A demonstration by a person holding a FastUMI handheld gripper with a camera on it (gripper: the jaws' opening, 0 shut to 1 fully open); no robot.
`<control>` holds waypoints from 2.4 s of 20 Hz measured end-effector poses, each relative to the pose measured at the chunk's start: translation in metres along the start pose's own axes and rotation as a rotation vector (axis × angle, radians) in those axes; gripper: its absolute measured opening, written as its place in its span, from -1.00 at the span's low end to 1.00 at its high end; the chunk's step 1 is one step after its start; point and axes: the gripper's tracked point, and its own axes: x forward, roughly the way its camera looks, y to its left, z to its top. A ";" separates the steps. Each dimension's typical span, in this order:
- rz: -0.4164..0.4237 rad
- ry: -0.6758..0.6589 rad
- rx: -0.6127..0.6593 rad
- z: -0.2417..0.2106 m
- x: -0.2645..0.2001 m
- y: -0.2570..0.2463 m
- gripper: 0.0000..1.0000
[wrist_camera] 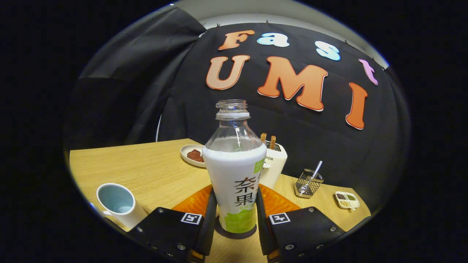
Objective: Take the bottle from table, then pour the juice into the cup, finally place the bottle on the coaster
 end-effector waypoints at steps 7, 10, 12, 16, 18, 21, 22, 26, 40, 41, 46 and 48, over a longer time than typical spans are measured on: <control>-0.044 0.042 0.152 -0.010 0.000 0.002 0.04; -0.041 0.062 0.233 -0.016 0.004 0.005 0.04; -0.058 0.096 0.249 -0.024 0.007 0.005 0.05; -0.063 0.086 0.260 -0.023 0.007 0.002 0.14; -0.059 0.083 0.272 -0.022 0.007 0.004 0.23; -0.041 0.112 0.294 -0.026 0.008 0.008 0.35; -0.033 0.134 0.308 -0.030 0.007 0.011 0.42; -0.044 0.134 0.299 -0.019 -0.007 0.009 0.73; -0.122 -0.121 0.209 0.104 -0.186 -0.020 0.93; -0.131 -0.132 0.197 0.108 -0.199 -0.023 0.93; -0.207 -0.192 0.097 0.137 -0.259 -0.043 0.93; -0.255 -0.214 0.109 0.142 -0.278 -0.051 0.94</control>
